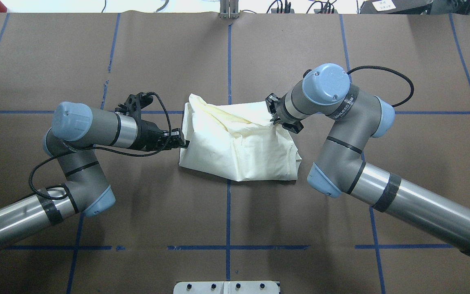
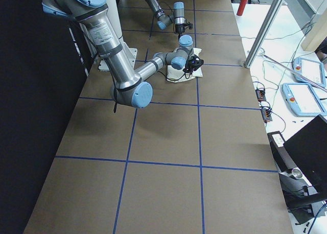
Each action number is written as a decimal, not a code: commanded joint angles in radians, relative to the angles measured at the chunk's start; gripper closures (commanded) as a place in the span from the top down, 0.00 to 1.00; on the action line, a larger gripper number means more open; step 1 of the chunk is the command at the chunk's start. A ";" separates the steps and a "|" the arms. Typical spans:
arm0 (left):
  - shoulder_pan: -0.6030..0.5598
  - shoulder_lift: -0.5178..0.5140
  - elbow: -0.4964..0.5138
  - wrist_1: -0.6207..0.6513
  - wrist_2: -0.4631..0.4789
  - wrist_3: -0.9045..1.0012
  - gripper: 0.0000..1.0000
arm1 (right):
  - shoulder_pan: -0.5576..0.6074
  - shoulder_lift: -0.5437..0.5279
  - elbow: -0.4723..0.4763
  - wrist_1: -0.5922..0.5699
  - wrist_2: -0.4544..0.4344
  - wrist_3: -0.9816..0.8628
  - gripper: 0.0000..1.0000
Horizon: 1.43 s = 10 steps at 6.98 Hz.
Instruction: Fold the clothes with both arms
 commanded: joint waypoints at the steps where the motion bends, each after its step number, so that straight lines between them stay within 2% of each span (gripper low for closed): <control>1: 0.015 -0.001 0.025 -0.049 0.001 -0.021 0.00 | 0.000 0.000 0.001 0.000 0.000 -0.001 0.00; 3: 0.017 0.000 0.024 -0.063 -0.013 -0.031 0.00 | 0.000 0.000 0.001 0.000 0.000 -0.001 0.00; 4: 0.020 0.023 0.028 -0.150 -0.077 -0.027 0.00 | 0.000 0.000 0.001 0.000 0.000 -0.003 0.00; 5: 0.023 0.031 0.074 -0.261 -0.120 -0.028 0.00 | 0.002 0.000 0.001 0.000 0.000 -0.001 0.00; 7: 0.060 0.049 0.134 -0.432 -0.134 -0.030 0.00 | 0.002 0.000 0.000 0.000 -0.003 -0.001 0.00; 10: 0.049 0.081 0.081 -0.477 -0.212 -0.072 0.00 | 0.005 0.000 0.000 0.000 -0.003 0.003 0.00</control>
